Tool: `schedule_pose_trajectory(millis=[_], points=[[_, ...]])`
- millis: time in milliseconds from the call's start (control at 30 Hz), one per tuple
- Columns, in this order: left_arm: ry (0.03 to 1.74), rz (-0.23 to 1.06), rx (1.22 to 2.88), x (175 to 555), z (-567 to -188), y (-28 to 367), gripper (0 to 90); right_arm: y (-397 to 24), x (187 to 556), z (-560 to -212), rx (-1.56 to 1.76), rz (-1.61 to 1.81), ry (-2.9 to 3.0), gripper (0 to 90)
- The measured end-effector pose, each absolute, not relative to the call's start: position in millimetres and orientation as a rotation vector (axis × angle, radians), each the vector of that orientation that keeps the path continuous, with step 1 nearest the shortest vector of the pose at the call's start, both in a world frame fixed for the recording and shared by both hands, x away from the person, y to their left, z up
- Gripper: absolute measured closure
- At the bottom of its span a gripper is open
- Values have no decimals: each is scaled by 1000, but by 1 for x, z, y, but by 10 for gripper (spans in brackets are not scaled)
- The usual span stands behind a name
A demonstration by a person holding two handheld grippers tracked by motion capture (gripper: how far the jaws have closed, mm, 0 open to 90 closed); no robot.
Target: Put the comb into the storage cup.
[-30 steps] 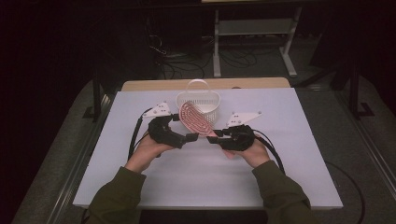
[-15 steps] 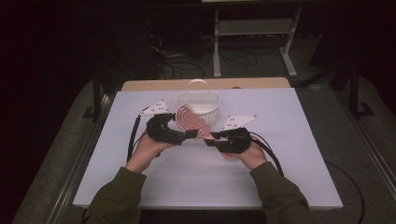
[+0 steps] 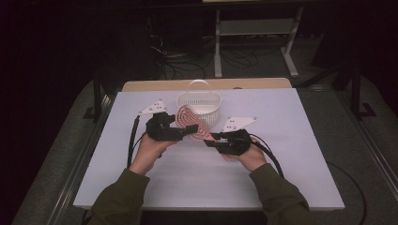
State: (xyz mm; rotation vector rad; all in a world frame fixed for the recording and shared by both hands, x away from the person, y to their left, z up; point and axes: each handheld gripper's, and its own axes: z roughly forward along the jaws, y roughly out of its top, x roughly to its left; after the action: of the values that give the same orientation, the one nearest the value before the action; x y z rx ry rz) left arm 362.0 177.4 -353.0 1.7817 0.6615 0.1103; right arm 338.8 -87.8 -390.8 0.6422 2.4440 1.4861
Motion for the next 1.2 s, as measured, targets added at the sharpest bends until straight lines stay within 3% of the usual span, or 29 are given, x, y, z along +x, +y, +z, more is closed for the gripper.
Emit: schedule_pose_trajectory(millis=[200,1200], points=[[669,99,1781,362,-353,178,417,-86,338,-392,646,1480,2435,682],[658,73,1789,360,-353,176,545,-77,335,-396,631,1399,2434,680]])
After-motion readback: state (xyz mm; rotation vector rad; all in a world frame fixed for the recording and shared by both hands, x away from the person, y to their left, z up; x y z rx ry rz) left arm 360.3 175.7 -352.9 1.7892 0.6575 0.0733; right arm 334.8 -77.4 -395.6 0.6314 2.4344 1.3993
